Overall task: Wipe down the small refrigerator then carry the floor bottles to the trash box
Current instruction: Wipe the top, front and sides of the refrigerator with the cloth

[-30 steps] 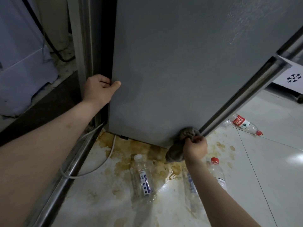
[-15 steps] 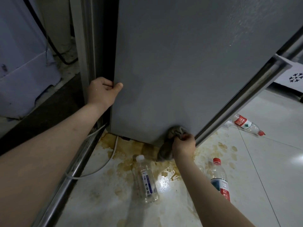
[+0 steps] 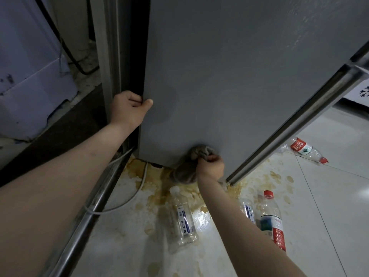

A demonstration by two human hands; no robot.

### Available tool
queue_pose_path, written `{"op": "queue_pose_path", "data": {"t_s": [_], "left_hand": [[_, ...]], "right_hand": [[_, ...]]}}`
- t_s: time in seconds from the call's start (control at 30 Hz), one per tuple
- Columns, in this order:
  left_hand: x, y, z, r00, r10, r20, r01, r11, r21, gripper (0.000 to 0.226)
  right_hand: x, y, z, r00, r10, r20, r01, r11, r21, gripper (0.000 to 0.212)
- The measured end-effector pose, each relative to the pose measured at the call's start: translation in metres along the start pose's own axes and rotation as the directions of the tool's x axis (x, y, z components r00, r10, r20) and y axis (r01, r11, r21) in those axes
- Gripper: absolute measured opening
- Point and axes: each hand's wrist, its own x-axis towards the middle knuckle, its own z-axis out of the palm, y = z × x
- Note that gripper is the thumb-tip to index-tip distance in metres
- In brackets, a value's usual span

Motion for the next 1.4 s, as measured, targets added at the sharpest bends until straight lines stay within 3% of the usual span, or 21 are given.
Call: {"op": "queue_pose_path", "data": {"t_s": [0.13, 0.47, 0.77, 1.1, 1.4], "left_hand": [[0.000, 0.001, -0.001, 1.000, 0.015, -0.003, -0.015, 1.000, 0.012, 0.030], [-0.001, -0.003, -0.001, 0.998, 0.053, -0.019, -0.052, 0.998, 0.034, 0.028], [-0.004, -0.005, 0.003, 0.997, 0.062, -0.049, -0.060, 0.998, 0.033, 0.028], [-0.002, -0.007, 0.004, 0.997, 0.054, -0.057, -0.055, 0.999, -0.002, 0.025], [-0.003, -0.008, 0.005, 0.996, 0.043, -0.072, -0.044, 0.999, -0.020, 0.027]], "right_hand": [[0.005, 0.012, -0.001, 0.997, 0.075, -0.018, -0.074, 0.997, 0.027, 0.013], [0.027, 0.035, -0.027, 0.991, 0.101, -0.088, -0.104, 0.994, -0.024, 0.012], [0.008, 0.021, -0.006, 0.998, -0.057, 0.010, 0.058, 0.992, -0.112, 0.007], [0.037, 0.040, -0.044, 0.991, -0.027, -0.129, 0.004, 0.984, -0.176, 0.017], [0.020, 0.040, -0.015, 0.999, -0.040, -0.017, 0.037, 0.986, -0.161, 0.010]]}}
